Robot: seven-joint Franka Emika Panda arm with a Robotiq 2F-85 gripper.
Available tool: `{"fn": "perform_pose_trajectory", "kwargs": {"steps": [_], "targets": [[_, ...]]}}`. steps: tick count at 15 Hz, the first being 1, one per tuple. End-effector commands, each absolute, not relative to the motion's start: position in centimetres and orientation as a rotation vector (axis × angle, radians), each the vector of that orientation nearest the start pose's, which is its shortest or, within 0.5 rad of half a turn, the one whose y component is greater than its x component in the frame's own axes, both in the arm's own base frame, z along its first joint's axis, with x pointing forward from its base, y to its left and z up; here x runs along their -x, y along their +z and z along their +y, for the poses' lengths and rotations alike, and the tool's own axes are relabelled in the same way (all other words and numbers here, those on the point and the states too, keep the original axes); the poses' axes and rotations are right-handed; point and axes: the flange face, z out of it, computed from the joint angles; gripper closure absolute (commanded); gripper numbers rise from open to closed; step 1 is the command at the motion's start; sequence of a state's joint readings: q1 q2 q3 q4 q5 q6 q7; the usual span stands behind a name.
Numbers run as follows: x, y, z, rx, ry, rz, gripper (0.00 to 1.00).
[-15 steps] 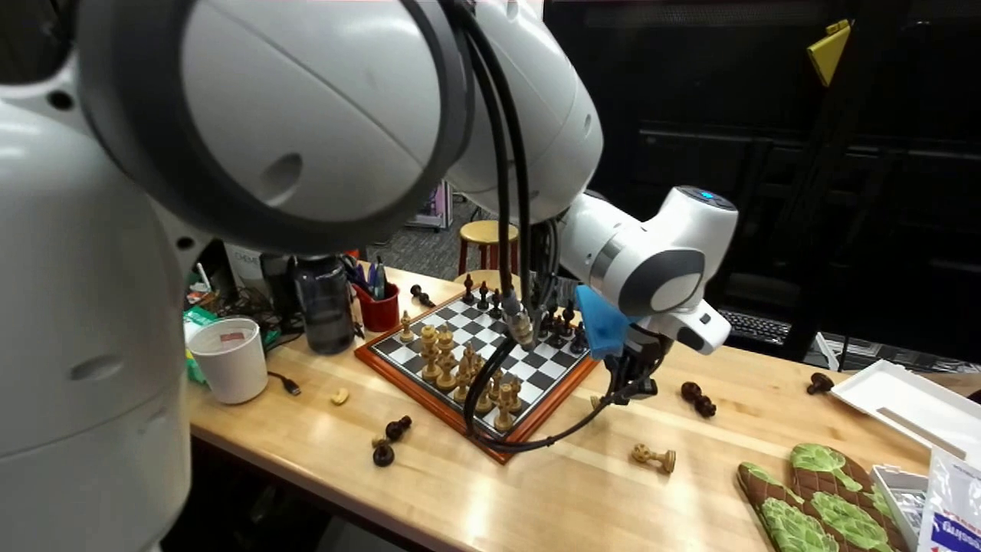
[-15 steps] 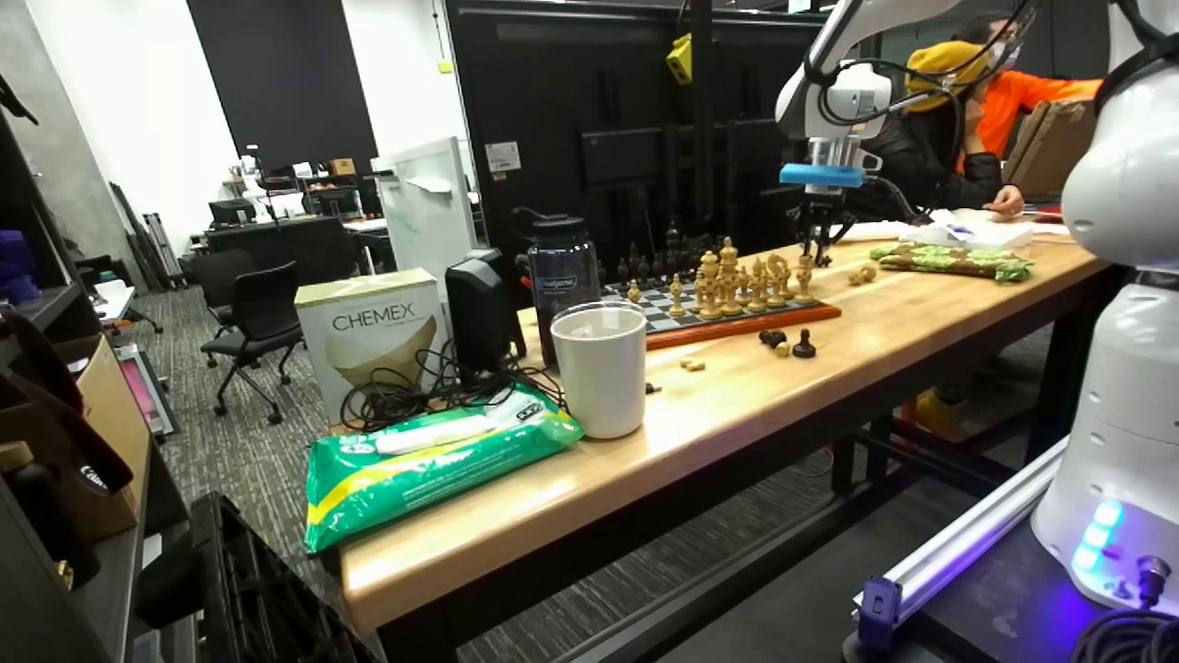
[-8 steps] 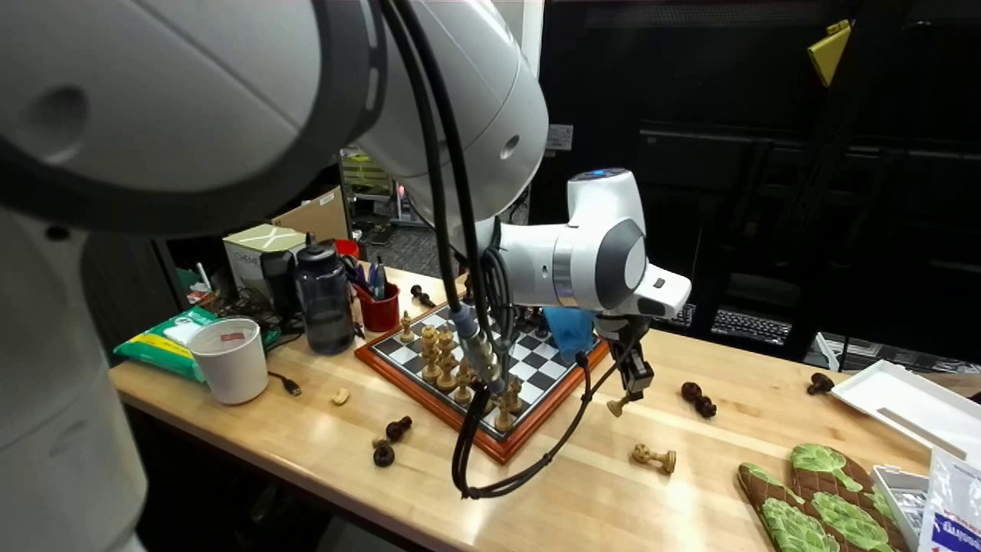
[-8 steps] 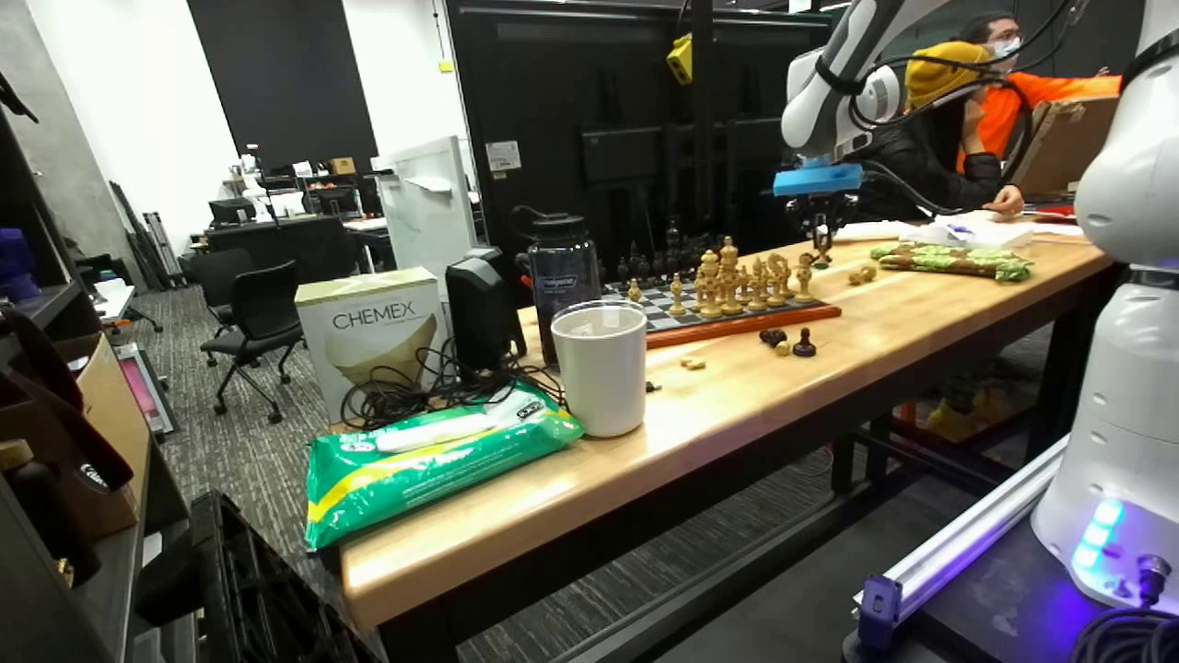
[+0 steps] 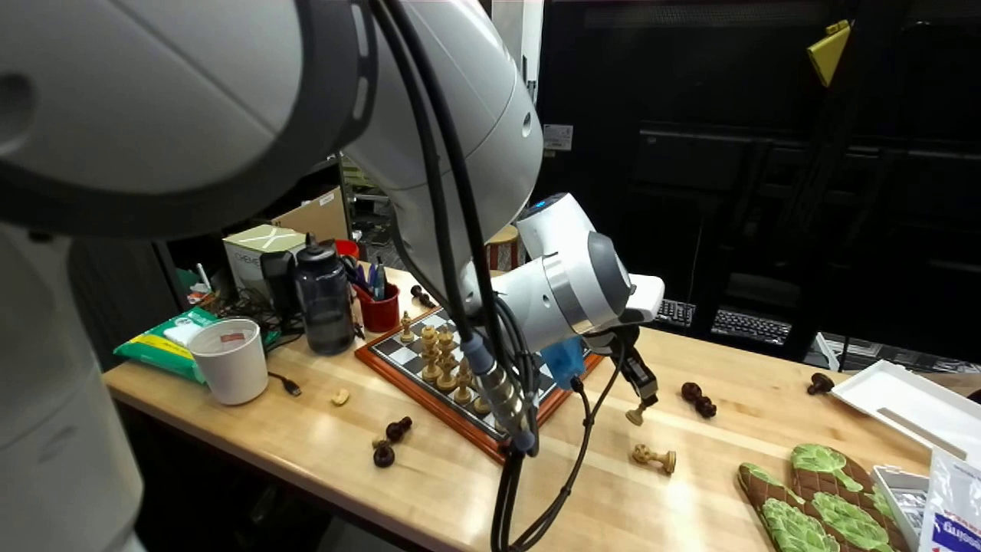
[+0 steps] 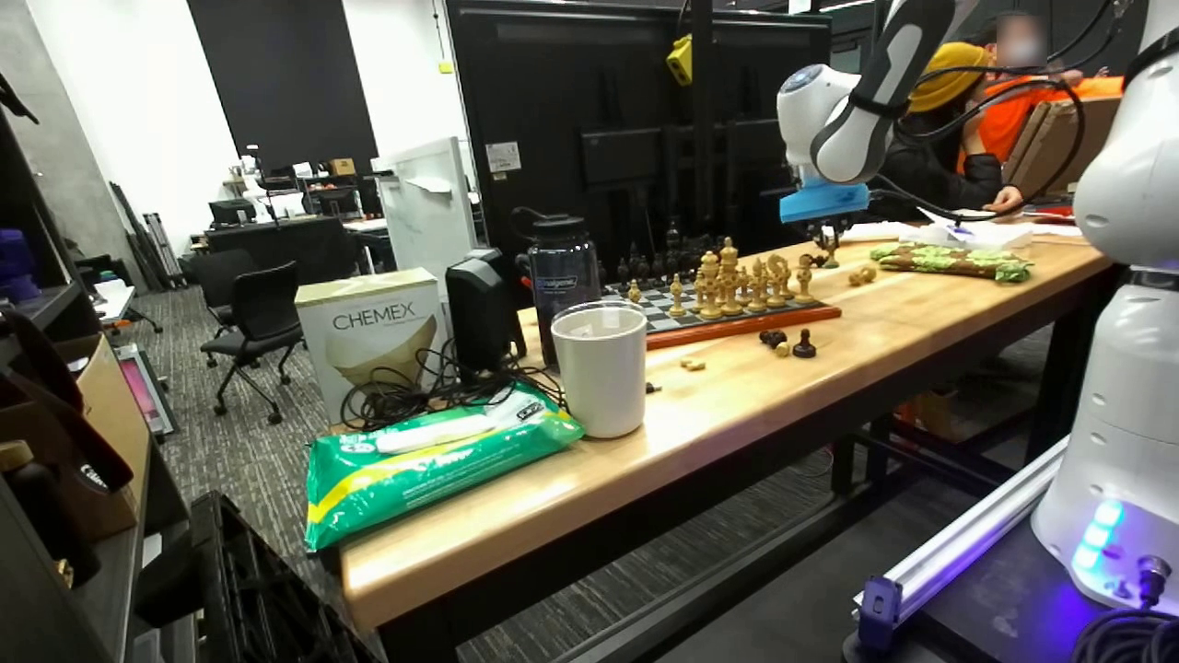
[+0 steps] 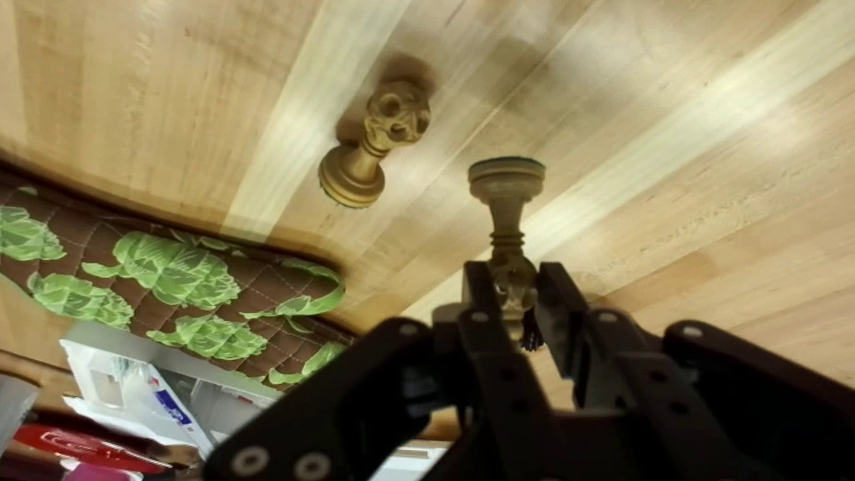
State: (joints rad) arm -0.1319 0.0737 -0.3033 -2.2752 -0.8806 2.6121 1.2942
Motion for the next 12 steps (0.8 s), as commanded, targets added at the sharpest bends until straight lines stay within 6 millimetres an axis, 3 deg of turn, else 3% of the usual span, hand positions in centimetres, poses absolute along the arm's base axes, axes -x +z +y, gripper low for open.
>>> {"fn": "perform_pose_trajectory", "kwargs": {"steps": [1, 12], "targets": [[-49.6, 33.8, -20.7, 3.045, -0.922, 1.575, 0.95], [-49.6, 31.7, -20.6, 3.042, -1.101, 1.454, 0.95]]}}
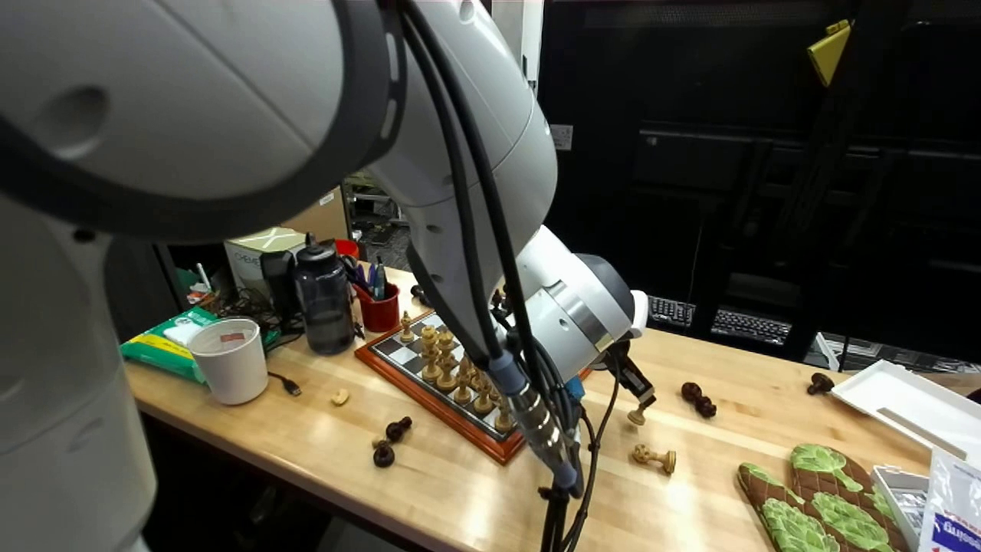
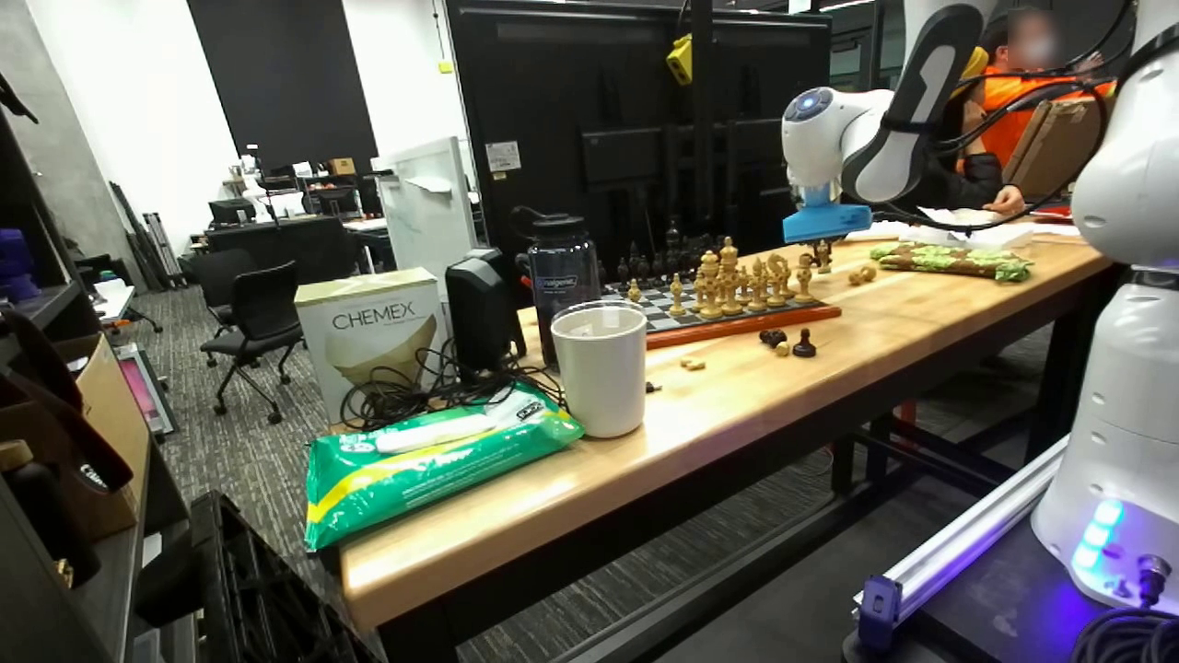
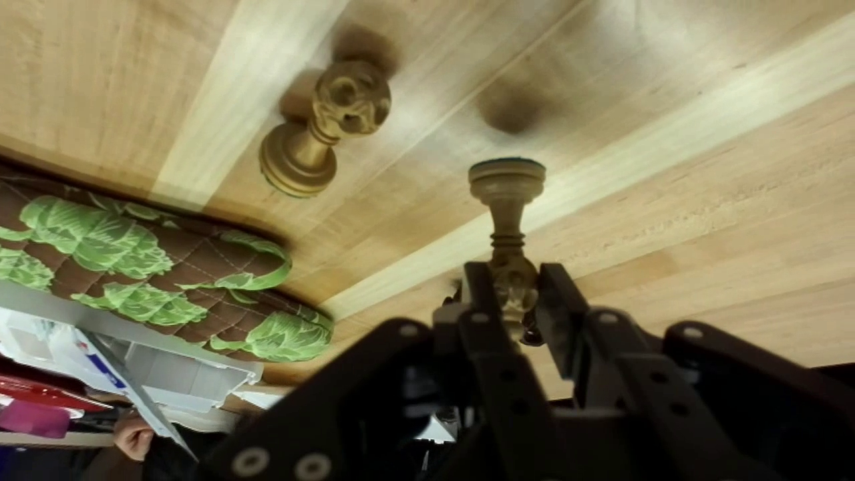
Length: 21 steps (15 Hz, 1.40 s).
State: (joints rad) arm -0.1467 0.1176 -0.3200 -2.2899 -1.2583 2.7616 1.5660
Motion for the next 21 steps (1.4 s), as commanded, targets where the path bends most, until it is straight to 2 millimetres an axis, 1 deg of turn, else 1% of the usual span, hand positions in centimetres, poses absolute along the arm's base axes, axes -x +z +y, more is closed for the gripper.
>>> {"fn": "perform_pose_trajectory", "kwargs": {"steps": [1, 8, 13, 14, 15, 16, 21], "targets": [[-49.6, 31.6, -20.6, 3.046, -1.121, 1.444, 0.95], [-49.0, 30.6, -20.6, 3.024, -1.216, 1.414, 0.95], [-48.8, 29.8, -20.7, 2.987, -1.222, 1.417, 0.95], [-48.7, 29.7, -20.7, 2.981, -1.216, 1.418, 0.53], [-48.7, 29.6, -20.7, 2.974, -1.207, 1.416, 0.53], [-48.6, 29.6, -20.7, 2.964, -1.191, 1.4, 0.49], [-47.9, 28.9, -20.6, 2.913, -1.089, 1.323, 0.17]]}}
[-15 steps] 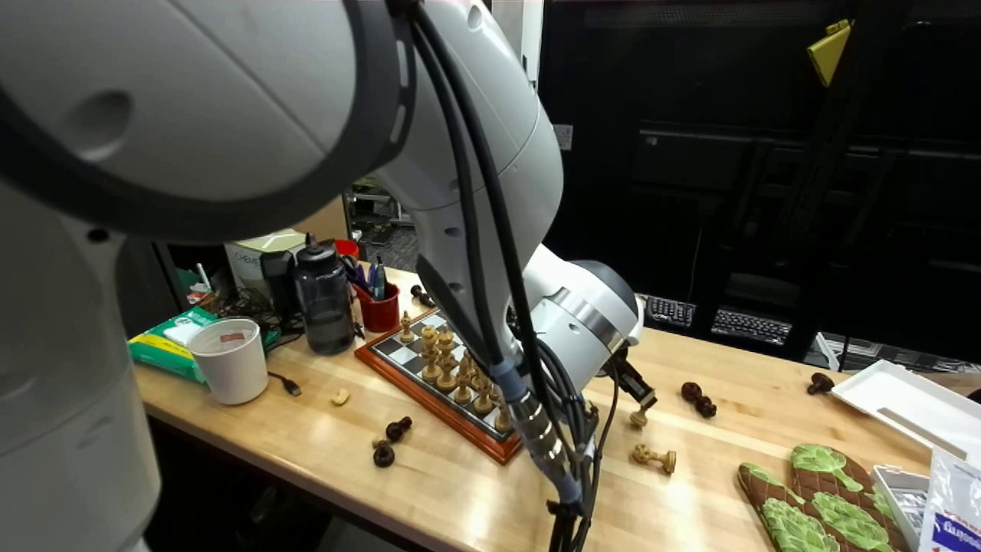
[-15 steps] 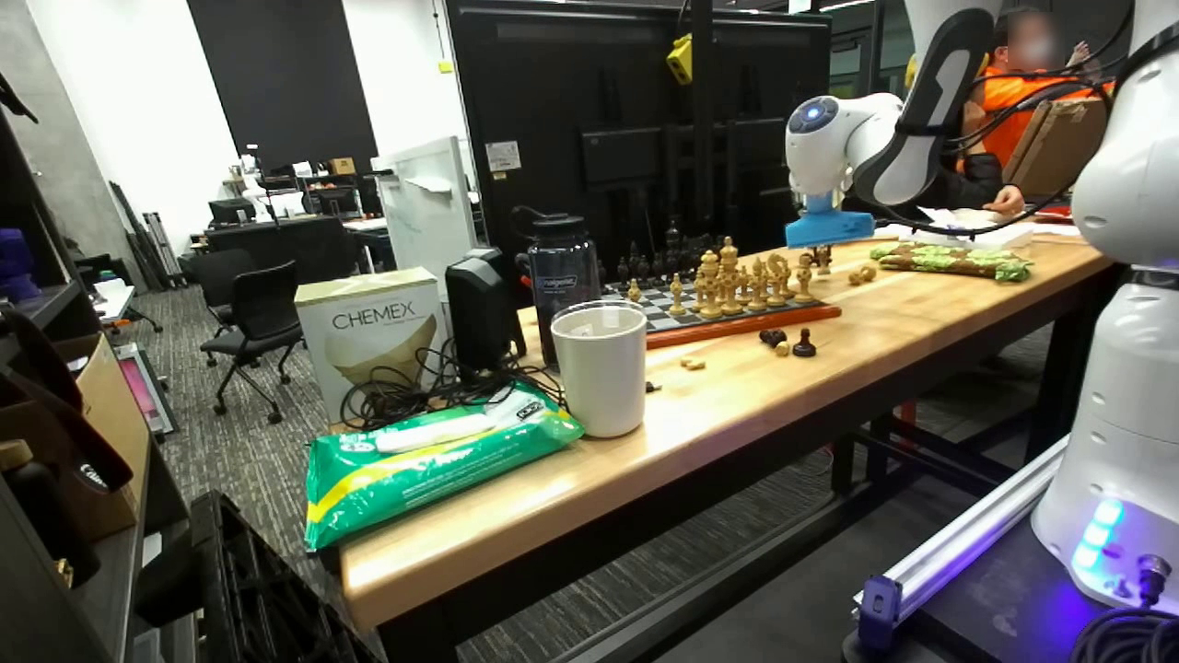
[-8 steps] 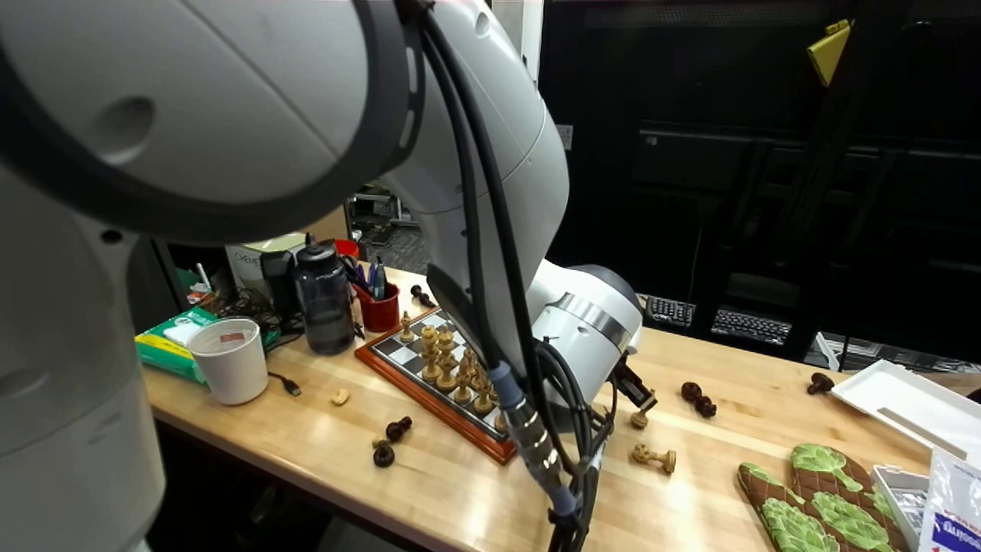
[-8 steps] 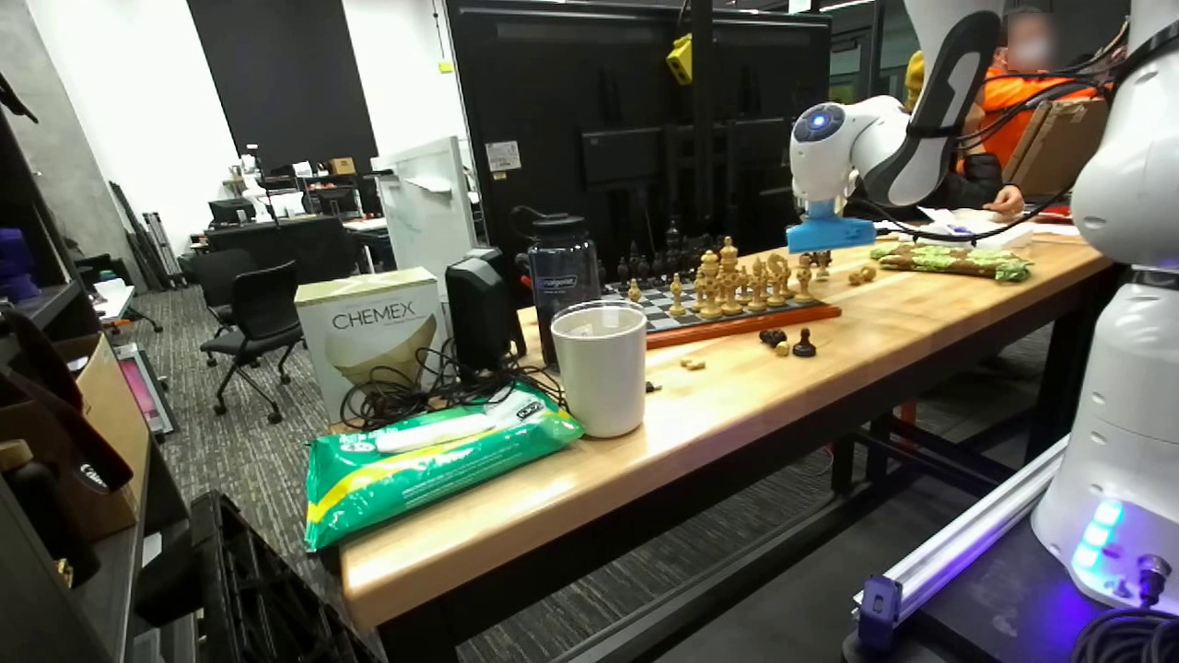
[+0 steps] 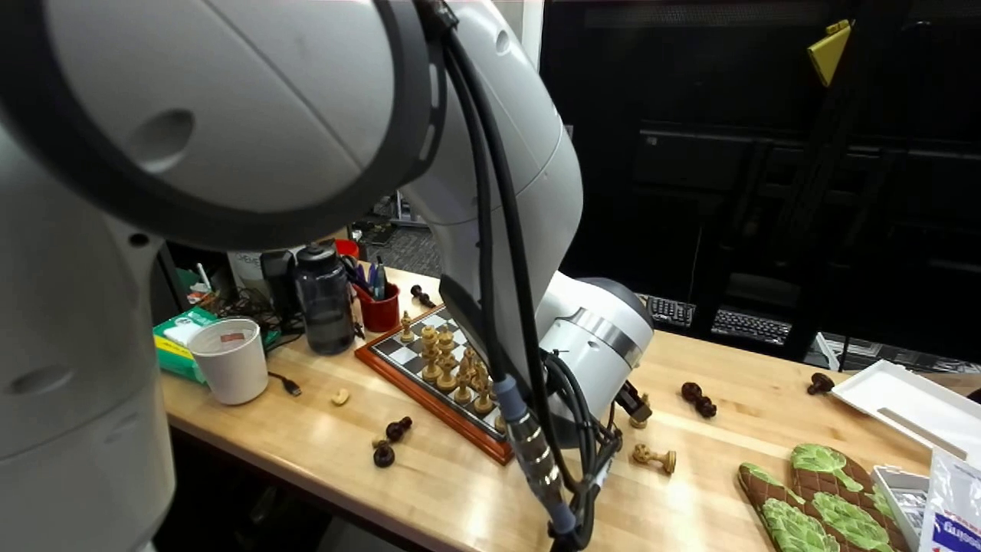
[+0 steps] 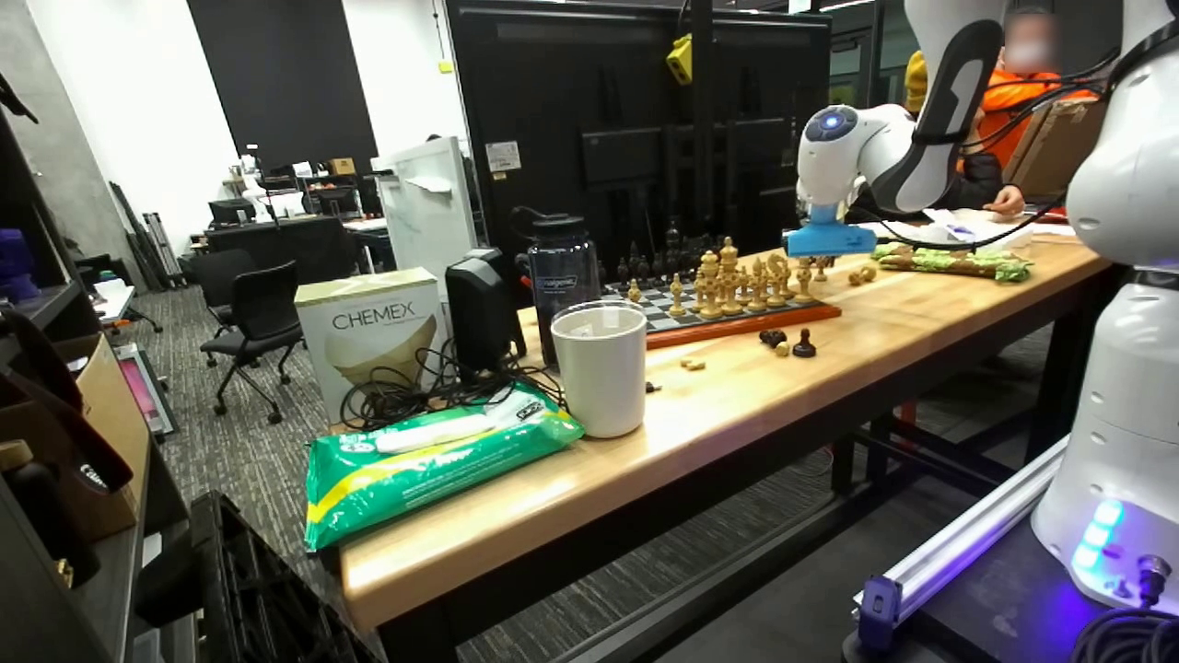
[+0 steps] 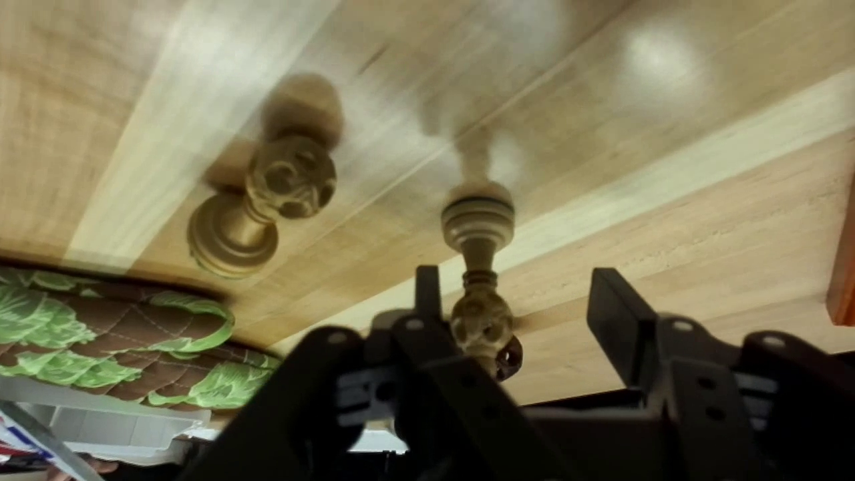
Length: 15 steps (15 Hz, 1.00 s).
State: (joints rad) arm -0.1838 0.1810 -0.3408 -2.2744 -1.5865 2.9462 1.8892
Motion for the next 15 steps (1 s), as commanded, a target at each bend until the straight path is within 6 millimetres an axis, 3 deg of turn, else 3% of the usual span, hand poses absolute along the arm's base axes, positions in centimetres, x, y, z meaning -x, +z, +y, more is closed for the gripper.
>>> {"fn": "perform_pose_trajectory", "kwargs": {"steps": [1, 3, 7, 12, 15], "targets": [[-47.7, 28.7, -20.7, 2.903, -1.06, 1.319, 0.09], [-47.0, 28.1, -20.8, 2.87, -0.993, 1.317, 0.0], [-44.9, 26.4, -20.5, 2.844, -0.819, 1.374, 0.0], [-45.7, 28.4, -19.1, 2.831, -0.721, 1.38, 0.0], [-46.7, 31.5, -18.5, 2.829, -0.656, 1.39, 0.0]]}}
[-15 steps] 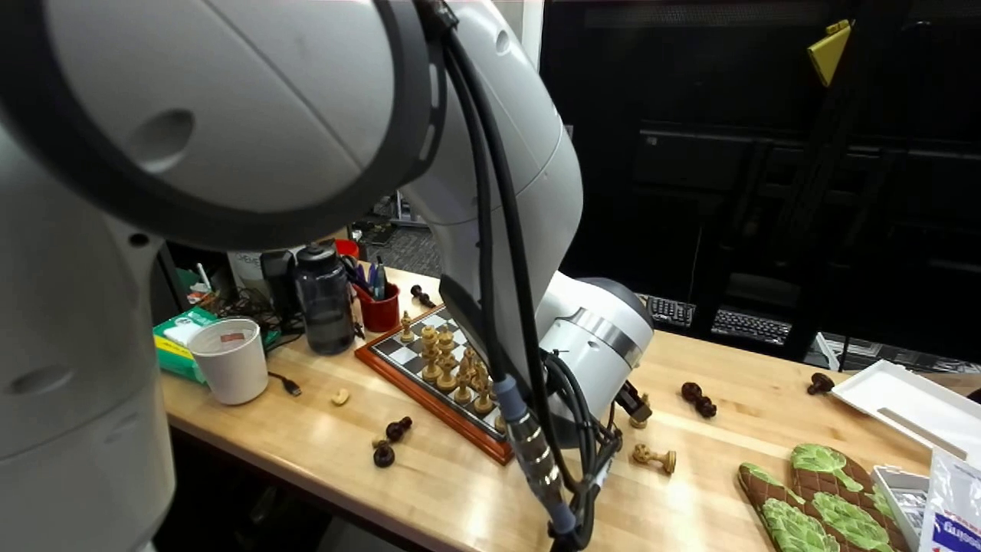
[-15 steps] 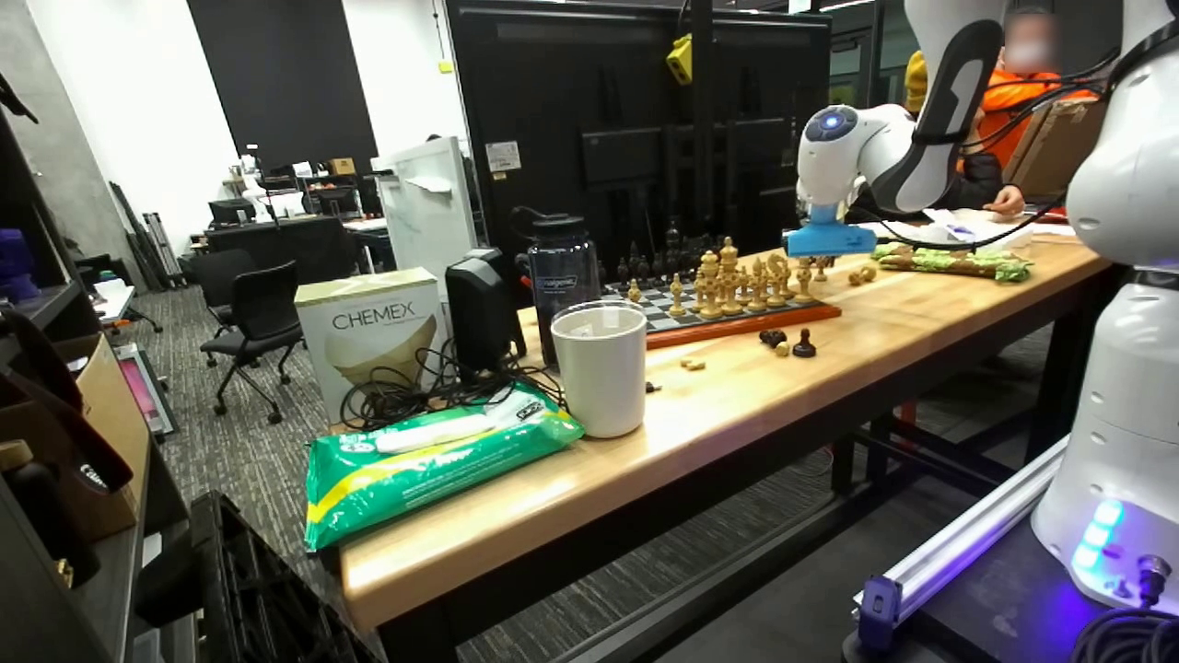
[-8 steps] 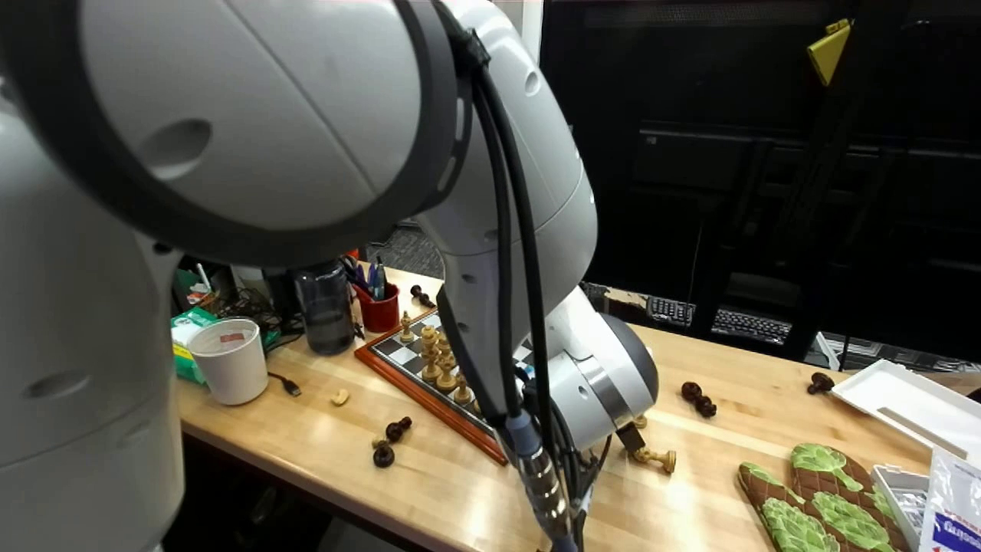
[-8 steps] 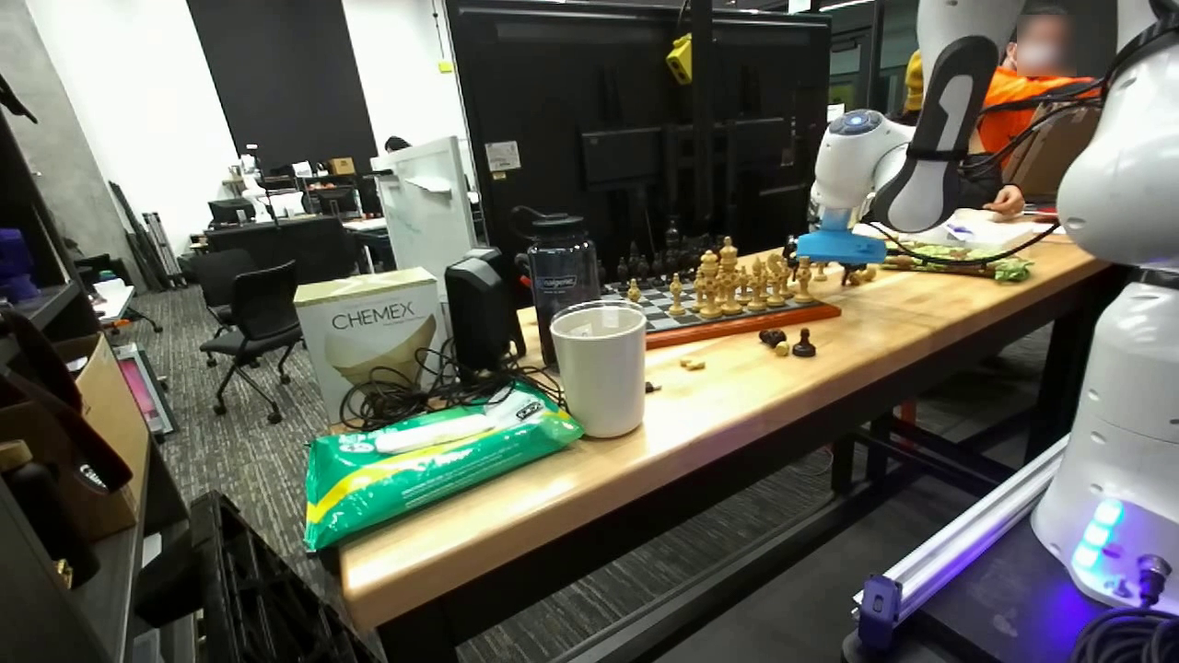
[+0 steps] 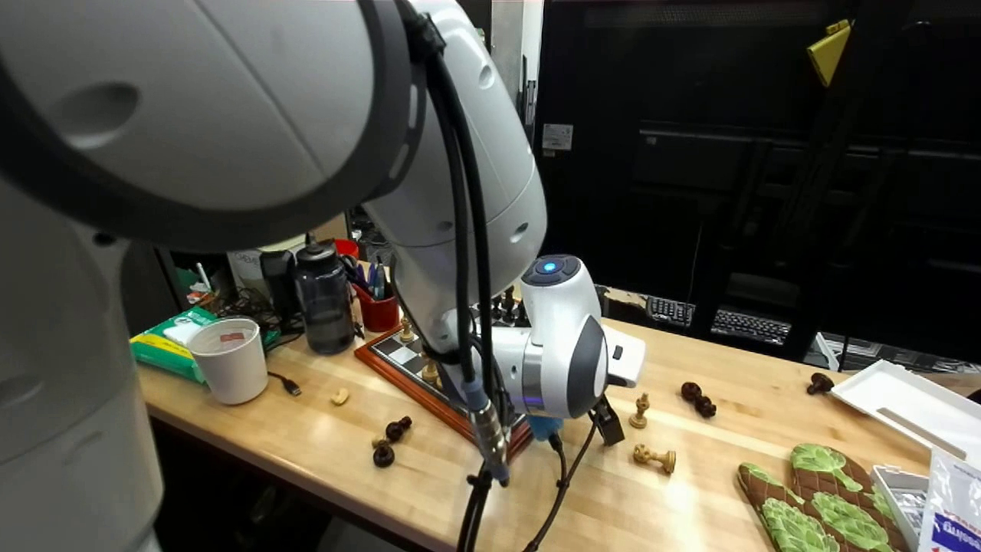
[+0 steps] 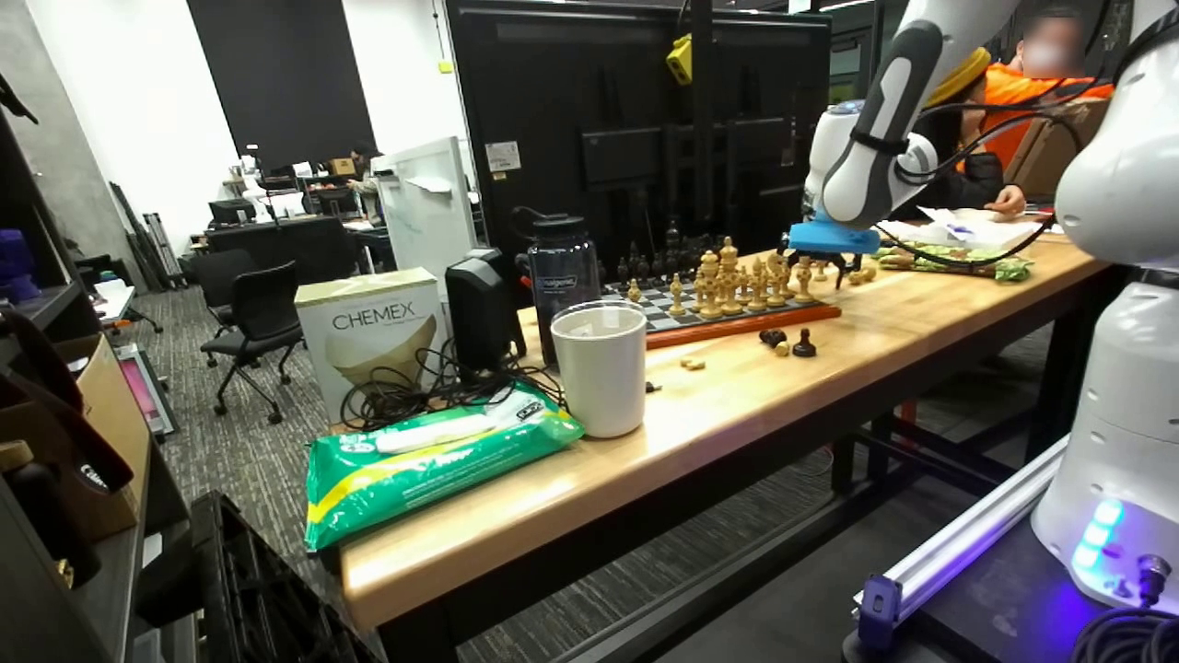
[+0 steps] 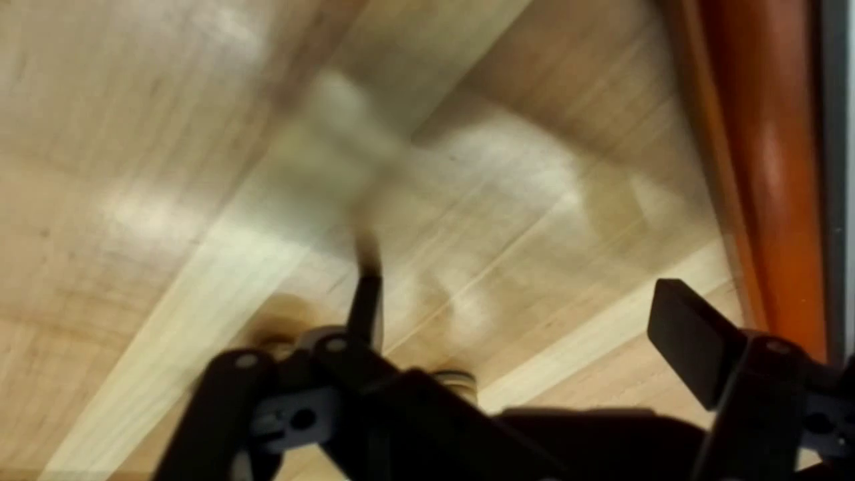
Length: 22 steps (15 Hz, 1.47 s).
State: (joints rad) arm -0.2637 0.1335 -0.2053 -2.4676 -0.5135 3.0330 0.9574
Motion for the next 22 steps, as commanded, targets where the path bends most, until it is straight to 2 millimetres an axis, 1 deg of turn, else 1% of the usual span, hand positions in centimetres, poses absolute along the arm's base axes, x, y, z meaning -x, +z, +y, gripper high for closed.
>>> {"fn": "perform_pose_trajectory", "kwargs": {"steps": [1, 4, 6, 7, 8, 9, 10, 12, 13, 15, 19, 21, 22], "targets": [[-47.0, 32.6, -18.6, 2.83, -0.638, 1.393, 0.0], [-47.6, 36.8, -19.2, 2.833, -0.615, 1.426, 0.0], [-47.8, 39.2, -19.7, 2.849, -0.599, 1.45, 0.0], [-47.8, 40.2, -19.8, 2.855, -0.551, 1.445, 0.0], [-47.8, 40.9, -19.8, 2.857, -0.454, 1.4, 0.0], [-47.8, 41.4, -19.6, 2.856, -0.343, 1.336, 0.0], [-47.7, 42.1, -20.1, 2.851, -0.272, 1.295, 0.0], [-47.5, 43.2, -20.3, 2.852, -0.139, 1.168, 0.0], [-47.9, 41.9, -20.3, 2.854, -0.22, 1.274, 0.0], [-47.8, 42.8, -20.6, 2.856, -0.163, 1.209, 0.0], [-47.8, 42.8, -20.6, 2.864, -0.151, 1.188, 0.0], [-47.9, 42.8, -21.4, 2.898, -0.065, 1.132, 0.0], [-47.9, 42.7, -21.6, 2.922, -0.009, 1.064, 0.0]]}}
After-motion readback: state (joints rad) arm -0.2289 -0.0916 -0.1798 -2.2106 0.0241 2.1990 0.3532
